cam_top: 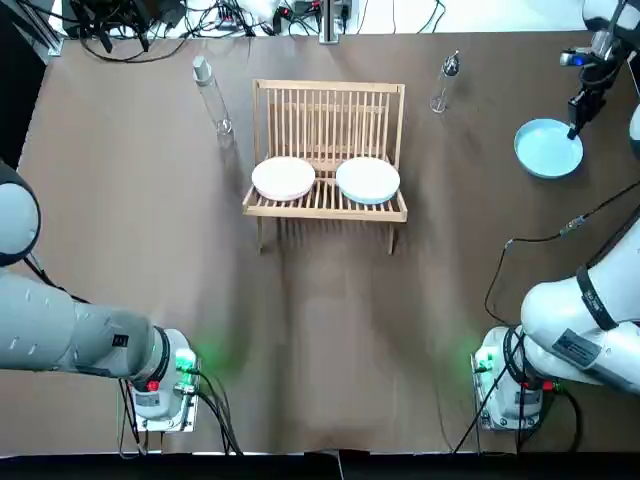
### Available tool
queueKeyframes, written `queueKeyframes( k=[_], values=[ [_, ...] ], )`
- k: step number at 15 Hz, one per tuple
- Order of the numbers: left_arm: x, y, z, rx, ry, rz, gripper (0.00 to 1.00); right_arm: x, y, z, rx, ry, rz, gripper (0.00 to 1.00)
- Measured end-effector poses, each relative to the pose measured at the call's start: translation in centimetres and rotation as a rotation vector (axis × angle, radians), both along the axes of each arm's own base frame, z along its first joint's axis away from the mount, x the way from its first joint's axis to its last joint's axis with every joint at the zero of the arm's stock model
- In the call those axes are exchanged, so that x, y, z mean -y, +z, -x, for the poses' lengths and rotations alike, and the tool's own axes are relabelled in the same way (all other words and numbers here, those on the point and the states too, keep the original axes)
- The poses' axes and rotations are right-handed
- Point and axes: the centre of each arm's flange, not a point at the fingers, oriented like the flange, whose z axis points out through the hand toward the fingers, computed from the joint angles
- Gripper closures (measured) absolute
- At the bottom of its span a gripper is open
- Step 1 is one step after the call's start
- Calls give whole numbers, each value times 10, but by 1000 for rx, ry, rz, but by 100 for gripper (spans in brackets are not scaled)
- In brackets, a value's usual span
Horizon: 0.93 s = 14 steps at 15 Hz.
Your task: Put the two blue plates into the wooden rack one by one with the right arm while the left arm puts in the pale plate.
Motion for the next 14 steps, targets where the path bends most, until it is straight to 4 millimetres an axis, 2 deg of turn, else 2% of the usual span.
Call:
queueKeyframes(
  k=[3, 4, 5, 11, 14],
  values=[
    [0, -1, 1, -6, 0, 0, 0, -35, 37, 7, -79, -30, 22, 97],
    [0, -1, 1, -11, 0, -1, 0, -60, 58, 13, -129, -65, 32, 97],
    [0, -1, 1, -11, 0, -1, 0, -73, 67, 15, -151, -88, 32, 97],
    [0, -1, 1, -12, 0, -1, 0, -157, 100, 26, -293, -242, 21, 97],
    [0, -1, 1, -12, 1, -1, 0, -191, 115, 33, -359, -301, 17, 97]
  ],
)
